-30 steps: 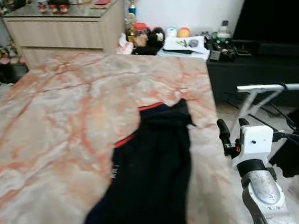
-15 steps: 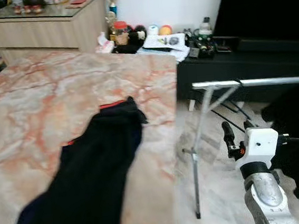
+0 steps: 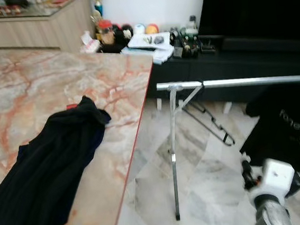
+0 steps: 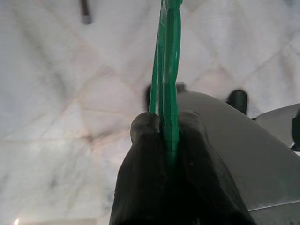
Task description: Hang hanger
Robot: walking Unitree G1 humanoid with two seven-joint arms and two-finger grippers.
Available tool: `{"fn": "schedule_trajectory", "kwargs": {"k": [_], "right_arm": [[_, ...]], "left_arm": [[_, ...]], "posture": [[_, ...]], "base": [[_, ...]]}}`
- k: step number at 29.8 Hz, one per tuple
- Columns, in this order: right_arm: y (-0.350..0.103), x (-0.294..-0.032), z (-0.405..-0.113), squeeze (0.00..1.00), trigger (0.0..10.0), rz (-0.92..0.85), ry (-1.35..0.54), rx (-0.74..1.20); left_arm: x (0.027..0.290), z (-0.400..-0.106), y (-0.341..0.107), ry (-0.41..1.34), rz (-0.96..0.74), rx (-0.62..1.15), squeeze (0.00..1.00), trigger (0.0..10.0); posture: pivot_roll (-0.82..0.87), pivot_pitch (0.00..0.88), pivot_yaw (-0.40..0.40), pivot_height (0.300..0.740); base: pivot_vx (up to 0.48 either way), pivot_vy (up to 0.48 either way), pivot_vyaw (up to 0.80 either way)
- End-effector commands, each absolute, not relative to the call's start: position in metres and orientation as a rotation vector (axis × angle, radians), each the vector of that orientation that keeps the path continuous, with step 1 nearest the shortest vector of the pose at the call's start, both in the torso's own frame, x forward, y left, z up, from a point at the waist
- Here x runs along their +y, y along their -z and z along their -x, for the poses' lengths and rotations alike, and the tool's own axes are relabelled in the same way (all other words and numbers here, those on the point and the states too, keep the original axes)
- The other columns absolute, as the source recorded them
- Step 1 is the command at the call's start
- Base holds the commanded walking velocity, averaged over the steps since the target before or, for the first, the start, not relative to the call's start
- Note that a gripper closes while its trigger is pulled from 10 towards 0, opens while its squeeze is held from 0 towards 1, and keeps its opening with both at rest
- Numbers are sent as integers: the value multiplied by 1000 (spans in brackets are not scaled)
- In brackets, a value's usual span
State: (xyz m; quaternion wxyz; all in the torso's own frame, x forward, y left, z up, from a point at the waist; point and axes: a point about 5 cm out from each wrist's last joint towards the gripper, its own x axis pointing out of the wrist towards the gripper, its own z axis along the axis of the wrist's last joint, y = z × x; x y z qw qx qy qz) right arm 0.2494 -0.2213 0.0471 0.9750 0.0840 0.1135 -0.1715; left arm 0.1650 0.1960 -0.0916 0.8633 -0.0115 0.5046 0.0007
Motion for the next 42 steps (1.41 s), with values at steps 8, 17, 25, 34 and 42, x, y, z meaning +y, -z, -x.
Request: {"fn": "schedule_trajectory", "kwargs": {"k": [8, 17, 25, 34, 42], "right_arm": [[-9, -216, -242, 0, 10000, -211, 341, 365], [51, -230, -205, 0, 10000, -312, 464, 643], [66, -230, -189, 0, 10000, -297, 482, 737], [60, -223, -207, 0, 10000, -312, 432, 685], [48, -221, -225, 0, 10000, -250, 341, 605]], "left_arm": [[204, -157, 94, -10, 1, 1087, 0, 10000], [205, -160, 92, -16, -10, 1078, 0, 10000], [206, -163, 91, -22, -13, 1055, 0, 10000], [205, -166, 89, 3, -37, 1015, 0, 10000], [205, -170, 86, 40, -100, 964, 0, 10000]], "posture": [[-19, 56, -11, 740], [-24, 80, -2, 740], [-25, 88, 7, 740], [-20, 84, 5, 740], [-27, 78, 7, 740]], "base": [[0, -332, 0], [0, -332, 0], [0, -332, -97], [0, -330, -747], [0, 0, -326]]}}
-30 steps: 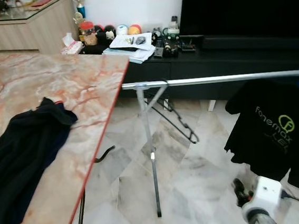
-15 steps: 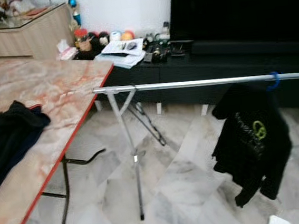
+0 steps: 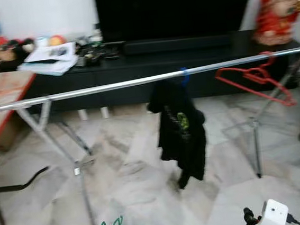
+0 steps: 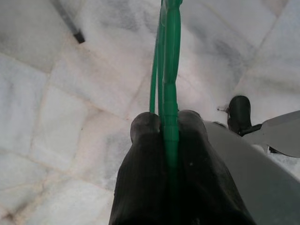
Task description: Hang hanger
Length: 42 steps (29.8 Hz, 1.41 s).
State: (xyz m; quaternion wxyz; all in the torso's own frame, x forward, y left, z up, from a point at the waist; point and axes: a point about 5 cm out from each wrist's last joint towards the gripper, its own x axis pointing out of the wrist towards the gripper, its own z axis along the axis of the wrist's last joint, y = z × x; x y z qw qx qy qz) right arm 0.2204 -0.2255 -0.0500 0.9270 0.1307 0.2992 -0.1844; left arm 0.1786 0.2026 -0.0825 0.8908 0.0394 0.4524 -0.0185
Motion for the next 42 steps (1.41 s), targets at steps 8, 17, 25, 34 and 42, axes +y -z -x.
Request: {"fn": "schedule_trajectory", "kwargs": {"k": [8, 17, 25, 34, 42], "right_arm": [[13, -189, -268, 0, 10000, 182, -227, 450], [-25, -165, -280, 0, 10000, 307, -899, 309], [-40, -158, -274, 0, 10000, 326, -1263, 335], [-38, -146, -268, 0, 10000, 420, -1425, 337], [-45, -139, -279, 0, 10000, 645, -1318, 191]], "left_arm": [[203, -250, 35, 272, -315, 683, 0, 10000], [176, -293, -13, 721, -458, 534, 0, 10000], [168, -288, -27, 1113, -625, 639, 0, 10000], [142, -297, -69, 1311, -703, 573, 0, 10000], [126, -289, -83, 1390, -782, 560, 0, 10000]], "posture": [[-32, 58, 15, 740], [-39, 42, 23, 740], [-34, 67, 21, 740], [-9, 80, -2, 740], [-10, 82, -11, 740]], "base": [[0, 0, 0], [0, 0, 0], [0, 0, 0], [0, 0, 0], [0, 0, 0]]}}
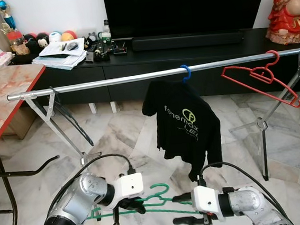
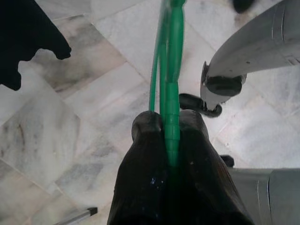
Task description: Hang hanger
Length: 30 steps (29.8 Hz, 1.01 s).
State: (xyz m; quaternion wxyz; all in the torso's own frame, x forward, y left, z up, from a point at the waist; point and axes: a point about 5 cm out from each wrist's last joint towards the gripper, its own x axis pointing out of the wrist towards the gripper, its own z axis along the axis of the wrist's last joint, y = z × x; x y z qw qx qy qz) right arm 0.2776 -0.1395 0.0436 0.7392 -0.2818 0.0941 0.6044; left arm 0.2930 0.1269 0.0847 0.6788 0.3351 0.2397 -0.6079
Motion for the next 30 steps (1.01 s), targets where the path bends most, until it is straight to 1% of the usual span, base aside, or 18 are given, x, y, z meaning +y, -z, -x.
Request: {"fn": "schedule_trajectory", "kwargs": {"k": [1, 4, 8, 11, 13, 17, 25, 28, 30], "right_arm": [[-45, -140, -280, 0, 10000, 649, -1312, 188], [-49, -139, -286, 0, 10000, 678, -1265, 149], [-46, -140, -285, 0, 10000, 692, -1254, 154], [-43, -140, -284, 0, 10000, 655, -1254, 177], [-33, -138, -273, 0, 10000, 566, -1360, 271], [-24, -135, -262, 0, 10000, 564, -1466, 332], [-22, -134, -263, 0, 10000, 527, -1438, 355], [-21, -133, -270, 0, 10000, 589, -1340, 330], [-21, -132, -272, 0, 10000, 596, -1313, 323]], "left_arm": [[126, -288, -82, 1391, -786, 561, 0, 10000], [123, -285, -83, 1394, -813, 568, 0, 10000], [118, -282, -86, 1401, -829, 561, 0, 10000], [113, -282, -89, 1402, -826, 539, 0, 10000], [110, -283, -90, 1404, -819, 527, 0, 10000], [107, -284, -92, 1403, -828, 514, 0, 10000], [100, -286, -97, 1396, -834, 496, 0, 10000], [96, -286, -100, 1406, -842, 479, 0, 10000], [96, -286, -101, 1409, -847, 474, 0, 10000]], "posture": [[-10, 82, -11, 740], [-11, 82, -14, 740], [-12, 83, -17, 740], [-12, 83, -17, 740], [-2, 85, -18, 740], [-1, 84, -19, 740], [2, 81, -16, 740], [6, 77, -15, 740], [7, 76, -15, 740]], "base": [[0, 0, 0], [0, 0, 0], [0, 0, 0], [0, 0, 0], [0, 0, 0], [0, 0, 0], [0, 0, 0], [0, 0, 0], [0, 0, 0]]}}
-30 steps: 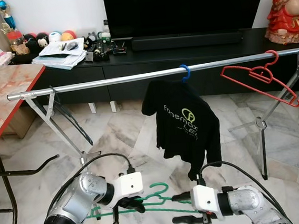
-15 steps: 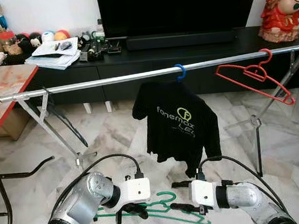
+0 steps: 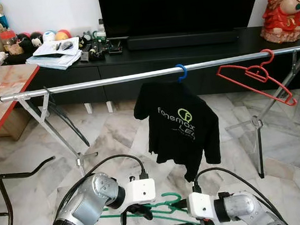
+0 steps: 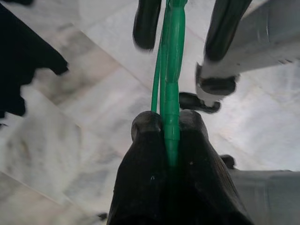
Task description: Hang hanger
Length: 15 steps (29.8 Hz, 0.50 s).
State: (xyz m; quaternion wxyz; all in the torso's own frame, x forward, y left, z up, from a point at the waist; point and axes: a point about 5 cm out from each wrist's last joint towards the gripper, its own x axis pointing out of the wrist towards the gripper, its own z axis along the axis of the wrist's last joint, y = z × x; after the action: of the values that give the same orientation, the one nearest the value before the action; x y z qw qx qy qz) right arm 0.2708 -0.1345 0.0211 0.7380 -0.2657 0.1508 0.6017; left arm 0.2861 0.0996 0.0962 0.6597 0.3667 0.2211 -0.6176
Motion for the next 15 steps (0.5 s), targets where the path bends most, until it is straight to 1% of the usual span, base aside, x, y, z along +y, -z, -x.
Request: {"fn": "schedule_trajectory", "kwargs": {"k": [1, 9, 10, 11, 12, 13, 15], "right_arm": [[-21, -132, -273, 0, 10000, 593, -1309, 324], [-20, -130, -275, 0, 10000, 554, -1280, 338], [-21, -130, -275, 0, 9608, 535, -1277, 340], [-21, -130, -275, 0, 9608, 535, -1277, 340], [-22, -129, -275, 0, 353, 506, -1281, 339], [-22, -130, -276, 0, 0, 484, -1277, 338], [-24, -131, -278, 0, 0, 453, -1264, 336]], "left_arm": [[95, -286, -101, 1408, -849, 473, 0, 10000], [93, -286, -104, 1412, -858, 460, 0, 10000], [93, -286, -104, 1412, -858, 459, 0, 10000], [93, -286, -104, 1412, -858, 459, 0, 10000], [93, -286, -104, 1413, -857, 457, 0, 10000], [93, -286, -104, 1413, -857, 456, 0, 10000], [93, -285, -104, 1417, -857, 456, 0, 10000]], "posture": [[7, 76, -15, 740], [12, 74, -17, 740], [13, 74, -18, 740], [13, 74, -18, 740], [13, 73, -18, 740], [13, 73, -19, 740], [13, 73, -18, 740]], "base": [[0, 0, 0], [0, 0, 0], [0, 0, 0], [0, 0, 0], [0, 0, 0], [0, 0, 0], [0, 0, 0]]}}
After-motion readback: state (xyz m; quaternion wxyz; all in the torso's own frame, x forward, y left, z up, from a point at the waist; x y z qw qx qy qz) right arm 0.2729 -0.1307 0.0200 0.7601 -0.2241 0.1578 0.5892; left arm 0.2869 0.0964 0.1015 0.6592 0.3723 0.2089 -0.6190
